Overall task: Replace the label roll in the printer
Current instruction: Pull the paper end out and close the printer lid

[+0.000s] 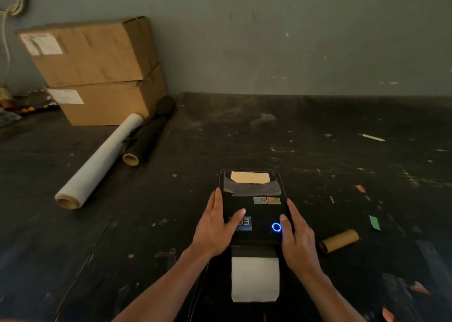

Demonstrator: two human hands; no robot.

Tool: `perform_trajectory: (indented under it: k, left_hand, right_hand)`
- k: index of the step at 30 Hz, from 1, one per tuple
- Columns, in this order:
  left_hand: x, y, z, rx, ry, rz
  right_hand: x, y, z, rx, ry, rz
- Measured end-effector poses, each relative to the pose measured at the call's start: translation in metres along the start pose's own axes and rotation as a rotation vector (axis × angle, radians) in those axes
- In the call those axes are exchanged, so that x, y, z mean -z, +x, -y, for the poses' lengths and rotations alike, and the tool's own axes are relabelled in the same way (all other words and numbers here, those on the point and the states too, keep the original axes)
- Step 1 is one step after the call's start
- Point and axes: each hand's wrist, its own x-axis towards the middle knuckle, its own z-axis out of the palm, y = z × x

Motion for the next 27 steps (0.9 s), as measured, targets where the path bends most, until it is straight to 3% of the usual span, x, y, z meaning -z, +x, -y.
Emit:
perform_trajectory:
  k: [27]
  left_hand:
    - [0.0052, -0.0043, -0.0078, 0.018, -0.011, 0.016]
  right_hand:
    - [-0.0023, 0.0034, -0.0059, 0.043, 0.023, -0.025]
